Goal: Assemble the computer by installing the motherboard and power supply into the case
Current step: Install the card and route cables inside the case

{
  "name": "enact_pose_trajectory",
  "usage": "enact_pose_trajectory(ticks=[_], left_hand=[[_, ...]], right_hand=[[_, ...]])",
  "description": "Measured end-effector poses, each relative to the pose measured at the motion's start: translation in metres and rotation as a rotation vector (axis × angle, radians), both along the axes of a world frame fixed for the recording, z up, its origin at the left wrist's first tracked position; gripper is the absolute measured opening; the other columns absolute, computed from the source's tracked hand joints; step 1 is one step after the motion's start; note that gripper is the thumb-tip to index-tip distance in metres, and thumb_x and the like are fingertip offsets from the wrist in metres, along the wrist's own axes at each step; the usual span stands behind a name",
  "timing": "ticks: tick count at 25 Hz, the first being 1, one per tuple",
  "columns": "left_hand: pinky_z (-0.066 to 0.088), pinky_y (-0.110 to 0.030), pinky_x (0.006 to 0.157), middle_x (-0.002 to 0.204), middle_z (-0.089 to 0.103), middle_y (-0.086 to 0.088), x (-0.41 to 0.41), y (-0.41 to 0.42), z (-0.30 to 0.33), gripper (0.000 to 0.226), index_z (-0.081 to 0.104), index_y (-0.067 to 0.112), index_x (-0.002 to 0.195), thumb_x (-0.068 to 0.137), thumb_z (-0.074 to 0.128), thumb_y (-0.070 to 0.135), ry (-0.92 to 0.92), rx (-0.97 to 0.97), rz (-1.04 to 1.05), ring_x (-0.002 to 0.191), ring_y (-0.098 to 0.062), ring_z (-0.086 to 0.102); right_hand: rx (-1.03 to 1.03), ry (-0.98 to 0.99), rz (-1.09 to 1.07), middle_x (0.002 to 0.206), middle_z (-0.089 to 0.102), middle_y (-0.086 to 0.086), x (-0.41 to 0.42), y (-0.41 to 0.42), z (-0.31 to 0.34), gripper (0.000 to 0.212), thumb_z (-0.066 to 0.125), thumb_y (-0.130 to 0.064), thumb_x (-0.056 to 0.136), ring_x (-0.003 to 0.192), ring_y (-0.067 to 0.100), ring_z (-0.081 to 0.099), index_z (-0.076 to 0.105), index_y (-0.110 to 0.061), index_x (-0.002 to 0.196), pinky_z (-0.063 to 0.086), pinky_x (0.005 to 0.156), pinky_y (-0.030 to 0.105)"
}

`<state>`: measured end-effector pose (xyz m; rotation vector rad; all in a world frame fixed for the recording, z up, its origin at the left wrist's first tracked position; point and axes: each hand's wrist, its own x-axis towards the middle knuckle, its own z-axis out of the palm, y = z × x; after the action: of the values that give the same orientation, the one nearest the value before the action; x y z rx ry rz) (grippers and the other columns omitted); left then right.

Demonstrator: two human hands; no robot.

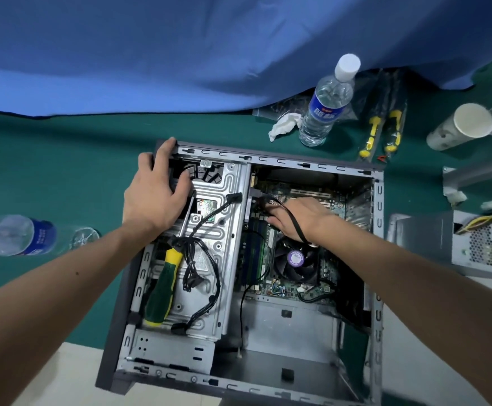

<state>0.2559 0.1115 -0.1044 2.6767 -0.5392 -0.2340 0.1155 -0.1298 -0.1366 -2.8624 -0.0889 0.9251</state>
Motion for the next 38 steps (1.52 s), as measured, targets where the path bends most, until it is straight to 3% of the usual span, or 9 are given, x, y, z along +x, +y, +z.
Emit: enact_pose_trajectory(ticks=[3, 8, 17, 21, 25, 28, 32, 34, 38], left_hand=[[0.041, -0.04, 0.072, 0.124, 0.041, -0.005, 0.0, 0.0, 0.0, 0.057, 0.021, 0.043, 0.146, 0.094, 0.041, 0.053, 0.002, 0.01, -0.003, 0.077, -0.023, 0.047], [0.042, -0.042, 0.074, 0.126, 0.042, -0.007, 0.002, -0.004, 0.002, 0.056, 0.021, 0.042, 0.147, 0.096, 0.042, 0.051, 0.006, 0.023, -0.003, 0.078, -0.024, 0.048], [0.041, -0.043, 0.075, 0.126, 0.042, -0.009, 0.003, -0.003, 0.0, 0.058, 0.022, 0.042, 0.147, 0.094, 0.043, 0.052, -0.011, 0.023, 0.005, 0.078, -0.024, 0.044], [0.043, -0.045, 0.077, 0.127, 0.042, -0.01, 0.003, -0.001, 0.003, 0.058, 0.022, 0.041, 0.147, 0.094, 0.043, 0.052, -0.015, 0.041, 0.001, 0.078, -0.026, 0.045], [0.045, -0.046, 0.079, 0.128, 0.042, -0.01, 0.002, -0.003, 0.003, 0.058, 0.022, 0.042, 0.146, 0.094, 0.042, 0.053, -0.018, 0.037, 0.003, 0.08, -0.026, 0.045], [0.043, -0.045, 0.077, 0.129, 0.042, -0.011, 0.001, -0.004, 0.002, 0.058, 0.022, 0.041, 0.147, 0.094, 0.042, 0.053, -0.017, 0.045, -0.002, 0.079, -0.026, 0.045], [0.045, -0.047, 0.081, 0.13, 0.041, -0.011, 0.002, -0.002, 0.003, 0.058, 0.022, 0.04, 0.147, 0.095, 0.042, 0.052, -0.015, 0.049, -0.002, 0.081, -0.027, 0.046], [0.045, -0.047, 0.08, 0.128, 0.042, -0.011, 0.001, -0.001, 0.002, 0.058, 0.021, 0.04, 0.147, 0.095, 0.042, 0.052, -0.016, 0.055, -0.003, 0.081, -0.028, 0.047], [0.043, -0.045, 0.077, 0.125, 0.042, -0.011, 0.001, -0.002, 0.002, 0.058, 0.022, 0.04, 0.147, 0.094, 0.042, 0.053, -0.023, 0.04, -0.007, 0.079, -0.027, 0.045]], right_hand=[[0.044, -0.018, -0.004, 0.111, 0.068, 0.014, 0.001, 0.001, -0.001, 0.046, 0.026, -0.041, 0.106, 0.097, 0.037, 0.064, 0.061, -0.016, 0.124, 0.053, 0.085, 0.04], [0.015, 0.031, -0.16, 0.114, 0.067, 0.013, 0.003, -0.007, -0.008, 0.048, 0.028, -0.046, 0.105, 0.1, 0.032, 0.064, 0.052, -0.021, 0.138, 0.046, 0.073, 0.032], [0.035, -0.016, -0.116, 0.138, 0.057, 0.013, 0.002, -0.005, -0.013, 0.046, 0.028, -0.043, 0.105, 0.122, 0.036, 0.056, 0.039, -0.031, 0.149, 0.047, 0.099, 0.039], [0.04, -0.076, -0.056, 0.126, 0.063, 0.016, -0.001, 0.005, -0.013, 0.04, 0.031, -0.038, 0.106, 0.109, 0.037, 0.061, 0.054, -0.023, 0.135, 0.048, 0.089, 0.038], [0.015, -0.073, -0.097, 0.129, 0.06, 0.018, 0.0, 0.0, -0.014, 0.044, 0.03, -0.035, 0.104, 0.111, 0.038, 0.06, 0.041, -0.026, 0.146, 0.047, 0.09, 0.037], [-0.012, -0.038, -0.064, 0.129, 0.061, 0.015, 0.002, -0.001, -0.015, 0.041, 0.031, -0.033, 0.105, 0.113, 0.036, 0.06, 0.047, -0.025, 0.142, 0.049, 0.094, 0.038], [0.0, -0.061, -0.008, 0.127, 0.062, 0.016, 0.0, -0.001, -0.01, 0.038, 0.038, -0.019, 0.102, 0.108, 0.037, 0.061, 0.05, -0.023, 0.138, 0.045, 0.081, 0.033], [0.008, -0.063, 0.004, 0.129, 0.061, 0.016, -0.003, 0.0, -0.007, 0.042, 0.037, -0.016, 0.101, 0.11, 0.037, 0.06, 0.046, -0.024, 0.142, 0.042, 0.08, 0.033], [-0.003, -0.002, -0.046, 0.138, 0.055, 0.016, -0.001, -0.009, 0.001, 0.051, 0.026, -0.022, 0.105, 0.119, 0.036, 0.057, 0.024, -0.034, 0.154, 0.048, 0.093, 0.036]])
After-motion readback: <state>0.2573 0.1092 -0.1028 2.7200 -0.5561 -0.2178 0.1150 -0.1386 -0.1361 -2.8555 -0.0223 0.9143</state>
